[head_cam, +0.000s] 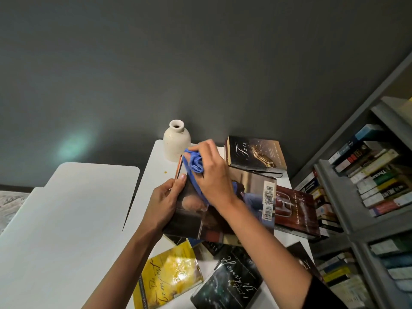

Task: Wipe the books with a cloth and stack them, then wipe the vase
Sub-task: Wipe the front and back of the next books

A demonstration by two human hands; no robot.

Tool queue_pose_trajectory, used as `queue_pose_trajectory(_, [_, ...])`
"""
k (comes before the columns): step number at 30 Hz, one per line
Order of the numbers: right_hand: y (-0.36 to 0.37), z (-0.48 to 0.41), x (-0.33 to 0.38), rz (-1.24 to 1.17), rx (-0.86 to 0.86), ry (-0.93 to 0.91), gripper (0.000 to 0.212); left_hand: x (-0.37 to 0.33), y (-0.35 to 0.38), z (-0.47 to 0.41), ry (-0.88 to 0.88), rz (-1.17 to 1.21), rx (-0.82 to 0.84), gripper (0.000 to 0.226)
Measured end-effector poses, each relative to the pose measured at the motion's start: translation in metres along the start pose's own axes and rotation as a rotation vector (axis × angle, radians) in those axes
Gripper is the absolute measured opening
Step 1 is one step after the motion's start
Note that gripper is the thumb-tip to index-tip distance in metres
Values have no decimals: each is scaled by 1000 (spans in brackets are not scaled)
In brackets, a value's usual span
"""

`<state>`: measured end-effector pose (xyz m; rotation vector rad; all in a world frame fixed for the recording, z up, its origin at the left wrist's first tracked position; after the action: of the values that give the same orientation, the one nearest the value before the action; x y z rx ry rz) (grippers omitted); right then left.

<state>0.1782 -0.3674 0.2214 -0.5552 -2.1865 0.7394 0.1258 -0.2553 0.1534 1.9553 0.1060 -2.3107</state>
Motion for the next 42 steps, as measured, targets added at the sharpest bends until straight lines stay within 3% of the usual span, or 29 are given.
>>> queue_pose_trajectory(8, [0,45,7,-139,304,-148,23,0,-8,6,40,19,3,42])
queue_pose_trajectory(14, [-5,-3,6,-30,132,-90,30,-3,1,8,1,22,13,63])
queue_pose_trajectory(17, [1,17,13,-40,128,-110,17,-4,0,5,49,28,22,51])
queue_pose_trajectory(20, [7,14,10,-32,156,-100,18,-1,1,8,50,29,17,45])
queue_pose_trajectory(24, [4,-6,15,91,68,-92,19,-2,-2,6,4,102,-75,38])
queue_pose_trajectory(27, [-12,10,-9,217,-3,1,18,-2,-9,7,6,129,-113,39])
queue_pose_trajectory(33, [-71,53,-104,229,-193,420,22,2,-31,10,7,152,-184,43])
queue_pose_trajectory(38, [-17,62,-30,182,-130,190,27,-2,-15,3,19,141,-212,50])
queue_pose_trajectory(42, [16,76,24,63,86,-60,17,-2,-11,2,33,135,-215,90])
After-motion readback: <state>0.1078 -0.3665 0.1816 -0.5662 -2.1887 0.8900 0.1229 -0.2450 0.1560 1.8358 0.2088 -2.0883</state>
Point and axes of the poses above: each hand's wrist, its own z-axis away from the middle knuckle, its own y-axis out of the palm, x = y × z, the point moved 5 cm from there along -z, towards the middle knuckle, and after that the axes turned 4 degrees about x, right-handed, at the moved point
